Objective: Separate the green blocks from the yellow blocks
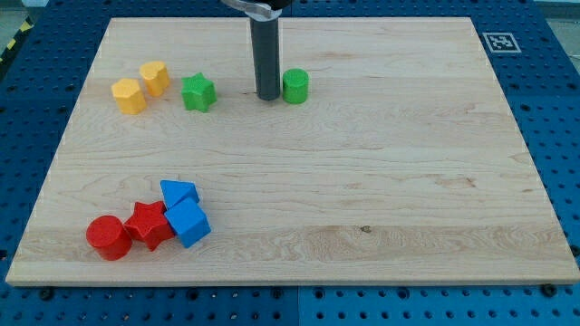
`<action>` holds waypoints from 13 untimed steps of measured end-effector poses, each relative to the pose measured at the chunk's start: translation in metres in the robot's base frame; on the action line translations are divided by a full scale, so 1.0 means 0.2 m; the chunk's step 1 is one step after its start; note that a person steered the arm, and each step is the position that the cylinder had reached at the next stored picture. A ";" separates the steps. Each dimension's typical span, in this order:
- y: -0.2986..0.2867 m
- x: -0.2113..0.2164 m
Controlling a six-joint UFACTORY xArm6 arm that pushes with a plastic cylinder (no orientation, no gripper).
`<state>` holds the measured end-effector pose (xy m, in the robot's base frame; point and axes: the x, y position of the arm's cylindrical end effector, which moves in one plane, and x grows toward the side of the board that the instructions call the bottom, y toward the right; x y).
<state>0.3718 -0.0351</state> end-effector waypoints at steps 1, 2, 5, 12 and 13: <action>-0.05 0.13; -0.21 0.21; -0.65 0.14; 0.05 -0.02; -0.04 0.18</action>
